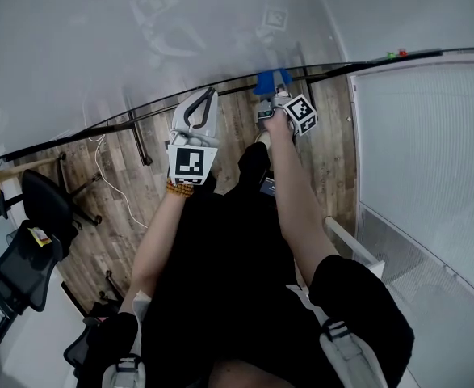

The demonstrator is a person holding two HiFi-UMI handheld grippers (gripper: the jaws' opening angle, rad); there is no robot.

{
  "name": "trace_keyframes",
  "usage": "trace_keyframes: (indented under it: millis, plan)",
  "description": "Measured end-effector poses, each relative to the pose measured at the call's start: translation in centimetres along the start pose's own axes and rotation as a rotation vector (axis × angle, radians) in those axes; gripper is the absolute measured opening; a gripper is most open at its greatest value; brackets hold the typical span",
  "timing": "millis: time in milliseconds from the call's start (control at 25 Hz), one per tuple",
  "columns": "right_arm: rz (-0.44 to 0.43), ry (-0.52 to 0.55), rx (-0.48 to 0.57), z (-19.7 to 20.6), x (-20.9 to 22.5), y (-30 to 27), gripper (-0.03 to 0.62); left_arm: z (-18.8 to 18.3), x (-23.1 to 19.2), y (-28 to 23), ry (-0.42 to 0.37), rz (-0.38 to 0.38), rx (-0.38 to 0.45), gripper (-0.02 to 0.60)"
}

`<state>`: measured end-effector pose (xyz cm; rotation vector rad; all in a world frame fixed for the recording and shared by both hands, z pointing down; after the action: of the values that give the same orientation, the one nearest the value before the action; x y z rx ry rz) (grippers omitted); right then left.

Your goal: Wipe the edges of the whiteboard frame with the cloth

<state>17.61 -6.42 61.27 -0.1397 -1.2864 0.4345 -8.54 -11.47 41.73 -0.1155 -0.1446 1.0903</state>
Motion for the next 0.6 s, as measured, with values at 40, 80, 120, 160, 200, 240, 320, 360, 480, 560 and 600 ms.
trace_keyframes:
  millis: [40, 80, 120, 160, 200, 240, 320, 360, 480, 560, 600]
  plan:
    - [0.0, 0.003, -0.001, 0.5, -0.2, 0.0, 0.071, 0.1, -0.4, 0.4, 0.003, -0.003, 0.001, 0.0]
    - [0.001, 0.007, -0.003, 1.3, -0.5, -0.1, 0.071, 0.4, -1.0, 1.1, 0.005, -0.007, 0.002, 0.0]
    - [0.001, 0.009, -0.005, 2.4, -0.9, -0.2, 0.071, 0.7, -1.9, 2.0, 0.008, -0.012, 0.003, 0.0]
    - [0.001, 0.008, -0.007, 3.7, -1.3, -0.3, 0.071, 1.0, -2.9, 2.9, 0.009, -0.018, 0.004, 0.0]
    - [0.001, 0.004, -0.007, 4.7, -1.6, -0.4, 0.071, 1.2, -3.6, 3.6, 0.01, -0.025, 0.004, 0.0]
    - [0.001, 0.002, -0.008, 5.2, -1.8, -0.4, 0.071, 1.3, -4.1, 4.0, 0.013, -0.032, 0.005, 0.0]
    - [0.004, 0.009, -0.012, 6.2, -2.4, -0.4, 0.071, 1.5, -5.0, 4.9, 0.023, -0.047, 0.008, 0.0]
    - [0.006, 0.016, -0.015, 7.2, -2.8, -0.4, 0.071, 1.8, -5.9, 5.7, 0.027, -0.053, 0.008, 0.0]
    - [0.004, 0.029, -0.026, 9.2, -3.6, -0.5, 0.071, 2.4, -7.6, 7.5, 0.031, -0.07, 0.003, 0.0]
    - [0.002, 0.033, -0.027, 9.3, -3.6, -0.3, 0.071, 2.7, -7.7, 7.9, 0.035, -0.083, -0.001, 0.0]
    - [0.003, 0.033, -0.027, 9.4, -3.6, -0.2, 0.071, 2.8, -7.8, 8.0, 0.038, -0.089, -0.003, 0.0]
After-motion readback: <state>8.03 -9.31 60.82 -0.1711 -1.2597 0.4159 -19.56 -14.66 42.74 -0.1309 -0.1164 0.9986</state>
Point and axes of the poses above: the fingertips, and each gripper's own axes: y backward along the fingers, x to its right, z out of its underside, the point moved 7 cm from there along y, backward along the fingers, and after that the axes turned 4 degrees about z, right-handed, at the moved point
